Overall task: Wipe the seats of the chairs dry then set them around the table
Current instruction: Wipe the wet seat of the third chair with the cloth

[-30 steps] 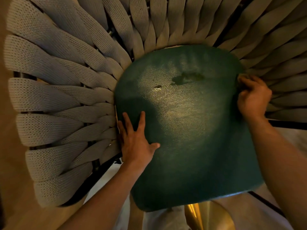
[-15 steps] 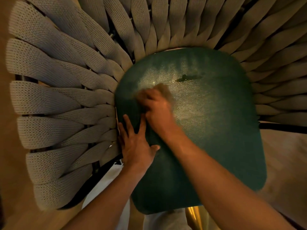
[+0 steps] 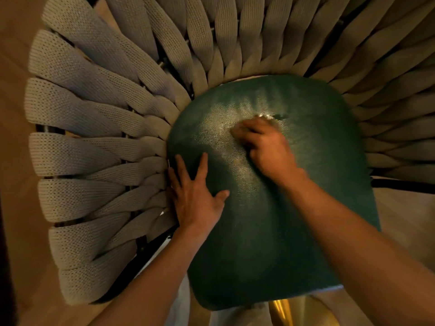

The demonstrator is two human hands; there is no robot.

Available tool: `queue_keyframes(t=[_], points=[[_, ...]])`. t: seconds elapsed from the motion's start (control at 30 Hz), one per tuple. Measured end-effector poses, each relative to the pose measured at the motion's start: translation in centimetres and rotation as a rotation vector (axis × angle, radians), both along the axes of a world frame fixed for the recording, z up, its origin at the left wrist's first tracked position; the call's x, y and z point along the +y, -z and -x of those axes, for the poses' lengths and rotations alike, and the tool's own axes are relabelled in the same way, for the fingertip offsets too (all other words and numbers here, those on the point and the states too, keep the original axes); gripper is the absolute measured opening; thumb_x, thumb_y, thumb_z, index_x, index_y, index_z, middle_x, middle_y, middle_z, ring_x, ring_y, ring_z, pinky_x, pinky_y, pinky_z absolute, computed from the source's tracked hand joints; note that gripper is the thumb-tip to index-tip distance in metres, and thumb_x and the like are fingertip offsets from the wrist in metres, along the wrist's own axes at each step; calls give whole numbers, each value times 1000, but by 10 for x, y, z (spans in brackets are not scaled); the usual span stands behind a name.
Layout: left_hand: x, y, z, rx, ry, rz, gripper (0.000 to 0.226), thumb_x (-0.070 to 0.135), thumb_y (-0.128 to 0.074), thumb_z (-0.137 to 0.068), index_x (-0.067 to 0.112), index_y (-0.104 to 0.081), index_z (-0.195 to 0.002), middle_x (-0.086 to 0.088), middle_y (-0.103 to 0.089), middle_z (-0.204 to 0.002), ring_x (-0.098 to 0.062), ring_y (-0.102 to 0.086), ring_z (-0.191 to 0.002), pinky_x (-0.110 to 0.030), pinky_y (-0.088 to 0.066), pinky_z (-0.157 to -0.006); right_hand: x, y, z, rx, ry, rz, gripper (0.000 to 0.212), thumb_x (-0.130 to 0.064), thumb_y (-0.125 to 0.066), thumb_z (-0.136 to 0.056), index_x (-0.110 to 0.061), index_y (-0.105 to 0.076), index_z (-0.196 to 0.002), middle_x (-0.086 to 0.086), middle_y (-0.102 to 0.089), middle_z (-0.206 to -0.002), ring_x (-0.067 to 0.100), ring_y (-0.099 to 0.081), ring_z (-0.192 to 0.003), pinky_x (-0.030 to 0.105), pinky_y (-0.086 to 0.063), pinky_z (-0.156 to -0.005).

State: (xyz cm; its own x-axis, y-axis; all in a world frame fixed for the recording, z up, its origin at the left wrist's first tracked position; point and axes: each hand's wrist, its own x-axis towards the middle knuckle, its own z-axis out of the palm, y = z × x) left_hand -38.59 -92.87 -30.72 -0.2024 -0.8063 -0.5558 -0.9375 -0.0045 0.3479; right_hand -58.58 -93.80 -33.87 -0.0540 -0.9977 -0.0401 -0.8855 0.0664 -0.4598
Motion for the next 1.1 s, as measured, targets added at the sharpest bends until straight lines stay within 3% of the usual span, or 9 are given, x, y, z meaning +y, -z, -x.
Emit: queue_keyframes(t=[0.13,0.27,0.33,0.43,0.53,0.67,0.8,0.93,1.1], points=[[-11,6,5,-19,-49,-52,104,51,-73,-78,48,0,-151,-7,23,-159,-39,15,-146,-58,-15,-118,19,2,68,2,192,13,51,0,-49,-71,-13,-68,-116,8,-62,-123,30,-55,-116,48,-44,-98],[-12,12,5,-52,-27,-69,105,54,-71,-78,47,5,-150,-10,26,-158,-40,16,-146,-56,-10,-119,35,2,121,14,527,-44,56,-3,-43,-73,-16,-64,-124,9,-56,-134,28,-53,-122,31,-36,-109],[-11,13,4,-59,-12,-55,105,55,-70,-79,47,6,-150,-10,26,-158,-40,15,-146,-54,-8,-120,34,5,126,16,714,-28,52,-4,-45,-76,-14,-64,-123,11,-57,-133,29,-54,-120,22,-34,-106],[-9,14,4,-68,-8,-50,104,56,-69,-80,47,6,-151,-10,26,-158,-40,15,-146,-55,-11,-120,17,5,107,-15,850,39,50,-6,-44,-75,-13,-66,-120,9,-62,-127,27,-57,-117,24,-37,-103],[-8,15,3,-65,3,-35,104,57,-68,-80,46,7,-151,-11,27,-158,-41,16,-146,-54,-11,-120,-2,11,68,-66,742,86,53,-3,-45,-72,-15,-68,-118,6,-64,-126,23,-56,-118,26,-37,-106],[-6,17,1,-72,29,-14,104,60,-65,-80,45,11,-150,-12,28,-157,-41,15,-146,-51,-5,-118,-25,21,-7,-138,455,87,49,-1,-48,-77,-18,-66,-120,6,-60,-129,24,-54,-119,44,-39,-106],[-3,24,-2,-102,63,21,96,61,-61,-81,36,-4,-154,-17,21,-158,-42,13,-146,-52,-4,-119,-44,19,-86,-210,41,55,43,-4,-60,-80,-16,-65,-121,8,-60,-126,25,-51,-119,36,-39,-103],[-3,29,-4,-144,135,56,96,65,-53,-78,24,-12,-155,-23,11,-159,-44,13,-146,-55,-5,-120,-64,23,-104,-17,-266,138,31,-28,-59,-84,-16,-71,-110,5,-67,-111,26,-60,-107,32,-29,-93],[-3,20,0,-101,73,1,100,64,-59,-82,41,9,-151,-14,29,-156,-43,17,-145,-53,-4,-118,-74,32,-64,141,-259,192,38,-19,-61,-84,-17,-64,-121,10,-64,-119,32,-58,-111,44,-41,-94]])
